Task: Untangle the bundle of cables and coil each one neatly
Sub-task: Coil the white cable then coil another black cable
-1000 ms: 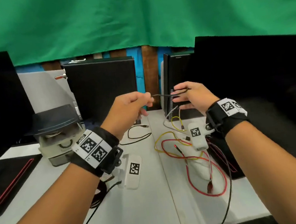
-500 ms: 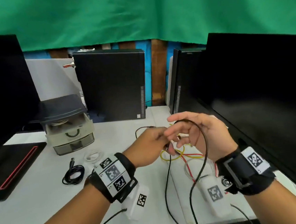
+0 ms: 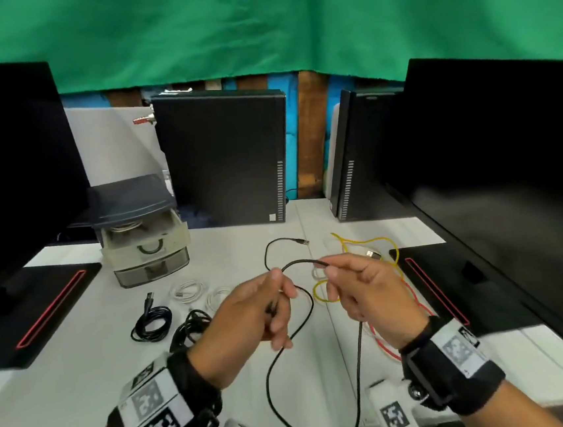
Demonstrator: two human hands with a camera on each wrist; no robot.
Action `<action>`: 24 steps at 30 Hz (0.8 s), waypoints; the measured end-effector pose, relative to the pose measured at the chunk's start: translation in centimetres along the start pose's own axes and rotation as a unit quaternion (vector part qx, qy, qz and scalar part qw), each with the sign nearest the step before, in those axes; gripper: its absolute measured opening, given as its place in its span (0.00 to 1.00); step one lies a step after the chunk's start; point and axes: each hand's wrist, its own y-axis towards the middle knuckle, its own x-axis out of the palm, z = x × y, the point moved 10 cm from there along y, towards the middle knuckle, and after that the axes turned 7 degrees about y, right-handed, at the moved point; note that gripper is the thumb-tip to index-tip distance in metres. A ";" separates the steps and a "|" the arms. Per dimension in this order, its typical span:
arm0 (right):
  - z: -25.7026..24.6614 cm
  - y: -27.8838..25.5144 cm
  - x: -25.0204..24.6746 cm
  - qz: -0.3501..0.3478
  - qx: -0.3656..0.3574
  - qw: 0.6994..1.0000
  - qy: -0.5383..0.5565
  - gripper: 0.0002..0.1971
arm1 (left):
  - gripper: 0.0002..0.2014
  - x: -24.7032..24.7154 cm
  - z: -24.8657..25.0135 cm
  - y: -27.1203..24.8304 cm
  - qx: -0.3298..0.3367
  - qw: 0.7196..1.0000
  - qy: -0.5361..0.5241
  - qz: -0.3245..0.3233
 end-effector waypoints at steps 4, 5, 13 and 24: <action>2.2 -0.5 1.8 -0.007 0.019 0.998 -0.066 0.12 | 0.20 -1.0 0.1 -0.1 -0.017 0.997 -0.071 0.037; 3.0 -0.8 2.5 -0.019 0.024 0.996 -0.082 0.12 | 0.20 -1.0 -0.1 -0.1 -0.017 0.997 -0.068 0.044; 2.6 -5.4 9.6 -0.217 -0.062 0.906 -0.357 0.15 | 0.20 -4.6 0.5 1.2 0.071 0.985 -0.070 0.139; -6.0 -1.9 2.1 -0.034 -0.119 0.978 -0.168 0.08 | 0.21 1.9 2.0 -0.5 0.097 0.988 0.049 -0.106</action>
